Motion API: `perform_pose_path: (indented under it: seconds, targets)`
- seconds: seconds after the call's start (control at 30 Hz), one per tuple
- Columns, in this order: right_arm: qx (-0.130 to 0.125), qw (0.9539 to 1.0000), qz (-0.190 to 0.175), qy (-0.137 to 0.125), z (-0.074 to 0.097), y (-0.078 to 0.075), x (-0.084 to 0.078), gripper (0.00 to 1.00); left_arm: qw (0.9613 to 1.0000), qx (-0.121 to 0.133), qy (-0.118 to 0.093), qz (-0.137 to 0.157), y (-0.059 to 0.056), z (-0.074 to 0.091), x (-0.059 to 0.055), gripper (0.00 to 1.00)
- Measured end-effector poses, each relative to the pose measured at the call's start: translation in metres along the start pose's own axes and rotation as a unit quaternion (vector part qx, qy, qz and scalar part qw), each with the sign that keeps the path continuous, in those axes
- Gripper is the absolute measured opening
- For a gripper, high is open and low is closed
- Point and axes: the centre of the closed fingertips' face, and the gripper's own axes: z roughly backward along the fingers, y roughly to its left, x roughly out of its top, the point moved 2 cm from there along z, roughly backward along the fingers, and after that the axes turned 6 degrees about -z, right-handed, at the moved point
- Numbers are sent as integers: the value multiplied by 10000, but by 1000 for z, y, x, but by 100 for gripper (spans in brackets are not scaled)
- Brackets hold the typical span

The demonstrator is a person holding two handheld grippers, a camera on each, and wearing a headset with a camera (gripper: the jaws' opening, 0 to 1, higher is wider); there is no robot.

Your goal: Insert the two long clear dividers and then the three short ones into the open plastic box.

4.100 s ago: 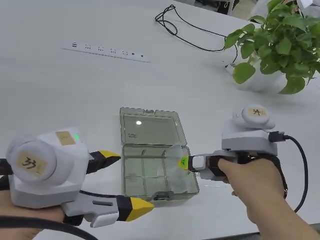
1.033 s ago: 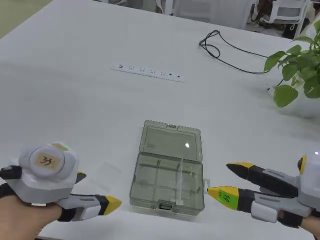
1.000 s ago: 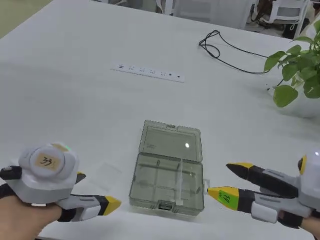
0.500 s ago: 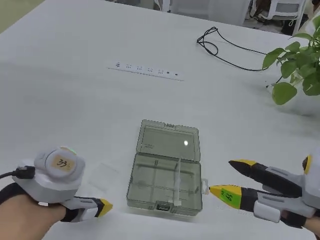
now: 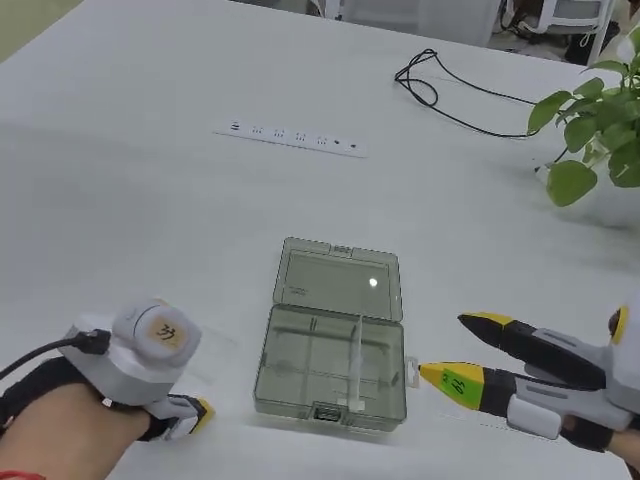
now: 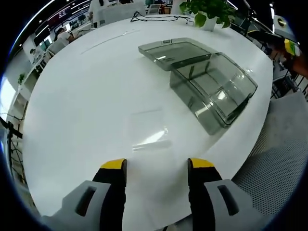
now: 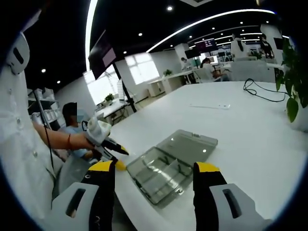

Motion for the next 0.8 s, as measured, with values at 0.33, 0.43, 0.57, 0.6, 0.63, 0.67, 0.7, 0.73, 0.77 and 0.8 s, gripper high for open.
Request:
perform_pose_path:
  seconds: [0.33,0.43,0.57,0.6,0.63,0.67,0.7,0.73,0.77,0.8]
  targets:
    - [0,10000,-17,-52,0,2,1,67,9999,43,28,116,5,-1,1,47]
    - [-19,10000,-22,-94,1,1,1,67,9999,37,65,128,8,-1,0,44]
    - [-52,9999,-42,-129,2,0,1,67,9999,13,88,101,11,-1,0,40]
    - [-53,9999,-50,-134,2,1,1,67,9999,10,93,100,12,-1,0,38]
    - [-56,9999,-61,-144,3,1,0,67,9999,6,99,101,13,-1,0,37]
    - [-61,9998,-55,-153,3,1,0,67,9999,2,106,90,13,-1,0,36]
    - [-63,9998,-58,-154,3,0,-1,67,9999,-7,112,85,13,-1,0,36]
    - [-65,9998,-63,-155,4,0,-1,67,9999,-5,114,89,14,-1,0,35]
    - [-65,9998,-65,-161,4,-1,-2,67,9999,-4,114,100,14,-1,0,34]
    - [-64,9998,-68,-162,4,-1,-3,67,9999,-6,115,96,14,-1,0,34]
